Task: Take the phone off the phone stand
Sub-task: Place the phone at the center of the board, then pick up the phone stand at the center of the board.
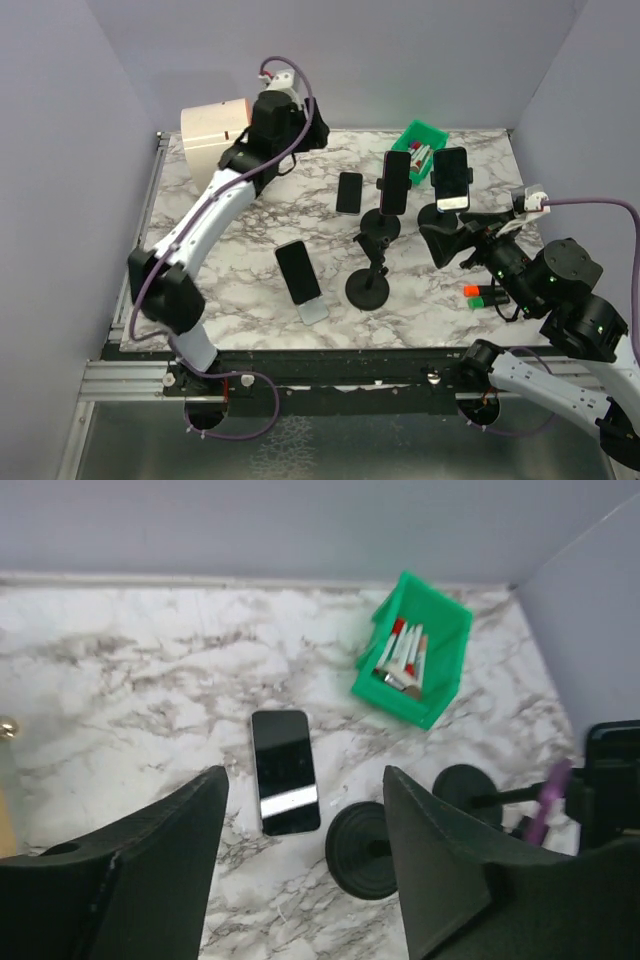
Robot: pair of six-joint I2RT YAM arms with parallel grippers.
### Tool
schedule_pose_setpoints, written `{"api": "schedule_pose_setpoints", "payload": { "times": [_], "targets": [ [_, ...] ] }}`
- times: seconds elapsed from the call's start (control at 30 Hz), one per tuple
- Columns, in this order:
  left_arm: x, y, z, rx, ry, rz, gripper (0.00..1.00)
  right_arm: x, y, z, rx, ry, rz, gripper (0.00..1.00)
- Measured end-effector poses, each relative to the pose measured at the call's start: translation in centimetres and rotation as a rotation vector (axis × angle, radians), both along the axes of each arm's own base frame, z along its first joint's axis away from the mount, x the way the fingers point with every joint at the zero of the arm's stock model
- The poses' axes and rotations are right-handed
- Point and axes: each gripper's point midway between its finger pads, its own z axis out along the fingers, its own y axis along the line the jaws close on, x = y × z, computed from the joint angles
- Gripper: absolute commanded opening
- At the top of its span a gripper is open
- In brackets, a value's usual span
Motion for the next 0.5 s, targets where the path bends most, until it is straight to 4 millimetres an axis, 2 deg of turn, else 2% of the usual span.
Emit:
{"api": "schedule_pose_setpoints", "payload": {
  "times": [0.03,0.1,0.13,0.2,0.27,0.33,0.5],
  "targets": [
    [-1.4,1.1,3.6,-0.021,-0.088,0.008,0.80,0.1,-0.2,0.0,-0.002,-0.001,-0.013,1.00],
    [-4.0,2.9,7.7,-0.054,-0.194,0.020,0.96,0.3,-0.5,0.0,-0.002,-0.004,-0.032,1.00],
    [-5.9,4.2,9.8,-0.072,-0.267,0.030,0.99,0.4,-0.7,0.1,-0.002,-0.006,-0.043,1.00],
    [-8.8,6.1,11.3,-0.097,-0.343,0.051,0.99,0.5,-1.1,0.3,0.001,-0.013,-0.065,1.00],
    [-11.6,8.0,11.1,-0.116,-0.400,0.070,0.99,0.6,-1.3,0.4,-0.003,-0.023,-0.074,1.00],
    [-13.7,9.1,9.7,-0.122,-0.427,0.071,0.99,0.7,-1.3,0.4,-0.019,-0.036,-0.075,1.00],
    [-16.1,10.5,4.1,-0.083,-0.402,0.064,0.99,0.9,-0.5,-0.8,-0.073,-0.029,-0.039,0.98]
  ]
}}
